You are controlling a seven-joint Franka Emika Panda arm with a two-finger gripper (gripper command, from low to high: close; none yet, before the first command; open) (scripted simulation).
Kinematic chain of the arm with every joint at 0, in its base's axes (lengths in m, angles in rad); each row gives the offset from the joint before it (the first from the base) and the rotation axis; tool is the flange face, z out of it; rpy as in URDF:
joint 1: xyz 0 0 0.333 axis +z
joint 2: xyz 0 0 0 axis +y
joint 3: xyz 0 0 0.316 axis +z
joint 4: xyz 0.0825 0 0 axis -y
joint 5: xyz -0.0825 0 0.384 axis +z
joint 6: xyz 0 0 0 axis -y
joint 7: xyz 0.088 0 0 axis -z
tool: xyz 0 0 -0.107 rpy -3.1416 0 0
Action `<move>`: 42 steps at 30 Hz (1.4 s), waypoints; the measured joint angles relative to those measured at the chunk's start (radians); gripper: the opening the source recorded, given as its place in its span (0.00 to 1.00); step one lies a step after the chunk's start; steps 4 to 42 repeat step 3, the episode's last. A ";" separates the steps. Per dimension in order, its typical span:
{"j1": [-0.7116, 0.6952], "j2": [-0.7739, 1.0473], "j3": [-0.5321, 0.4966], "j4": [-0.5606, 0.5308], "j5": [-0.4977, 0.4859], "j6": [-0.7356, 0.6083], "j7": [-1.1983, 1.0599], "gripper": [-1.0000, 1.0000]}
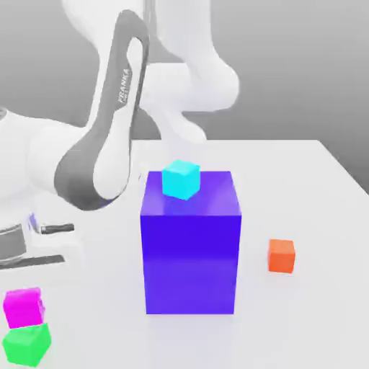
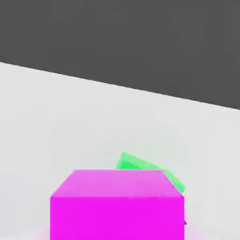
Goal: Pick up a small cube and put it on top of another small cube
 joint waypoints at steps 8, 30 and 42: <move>0.000 0.000 0.000 0.000 0.000 0.000 0.000 1.00; 0.000 0.000 0.000 0.000 0.000 0.000 0.000 1.00; 0.000 0.000 0.000 0.000 0.000 0.000 0.000 1.00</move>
